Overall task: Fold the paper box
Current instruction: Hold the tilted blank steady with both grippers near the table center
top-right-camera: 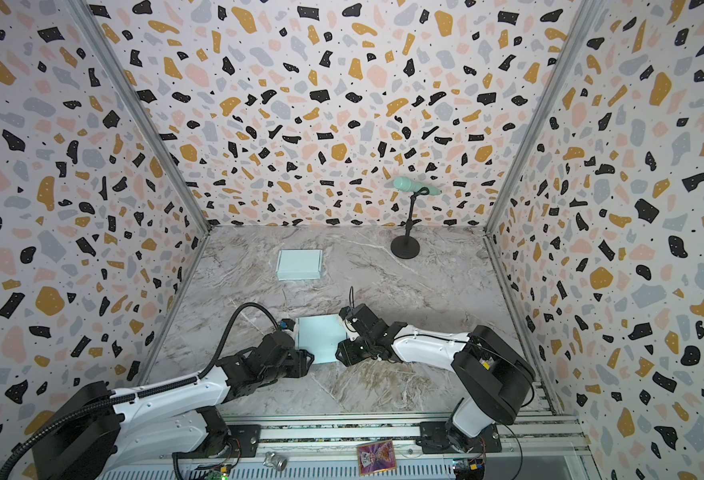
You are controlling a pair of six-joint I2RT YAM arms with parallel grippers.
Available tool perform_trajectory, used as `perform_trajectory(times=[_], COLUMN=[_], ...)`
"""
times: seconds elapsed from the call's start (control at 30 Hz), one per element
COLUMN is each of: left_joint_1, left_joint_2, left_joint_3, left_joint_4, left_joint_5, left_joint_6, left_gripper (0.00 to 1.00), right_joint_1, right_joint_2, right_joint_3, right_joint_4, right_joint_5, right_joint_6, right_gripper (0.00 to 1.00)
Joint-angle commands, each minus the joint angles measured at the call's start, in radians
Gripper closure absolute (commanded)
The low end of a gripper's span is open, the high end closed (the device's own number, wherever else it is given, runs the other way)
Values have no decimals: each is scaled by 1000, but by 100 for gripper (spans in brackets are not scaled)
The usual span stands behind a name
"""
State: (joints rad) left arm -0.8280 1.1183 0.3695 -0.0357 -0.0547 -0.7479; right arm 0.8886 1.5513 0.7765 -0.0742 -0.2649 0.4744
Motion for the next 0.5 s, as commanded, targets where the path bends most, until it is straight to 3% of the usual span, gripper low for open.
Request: perform_trajectory(times=[0.0, 0.47], left_joint_1=[-11, -8], left_joint_2=[2, -4], left_joint_3=[-6, -13], left_joint_4=[63, 65], left_joint_5=[6, -10], left_joint_6=[7, 8], left_gripper=[45, 48], right_joint_1=[12, 0], right_joint_2=[-1, -48], right_joint_3=[-3, -25], right_joint_4=[33, 19], right_joint_5=[-16, 4], right_joint_6=[9, 12], right_gripper=[49, 45])
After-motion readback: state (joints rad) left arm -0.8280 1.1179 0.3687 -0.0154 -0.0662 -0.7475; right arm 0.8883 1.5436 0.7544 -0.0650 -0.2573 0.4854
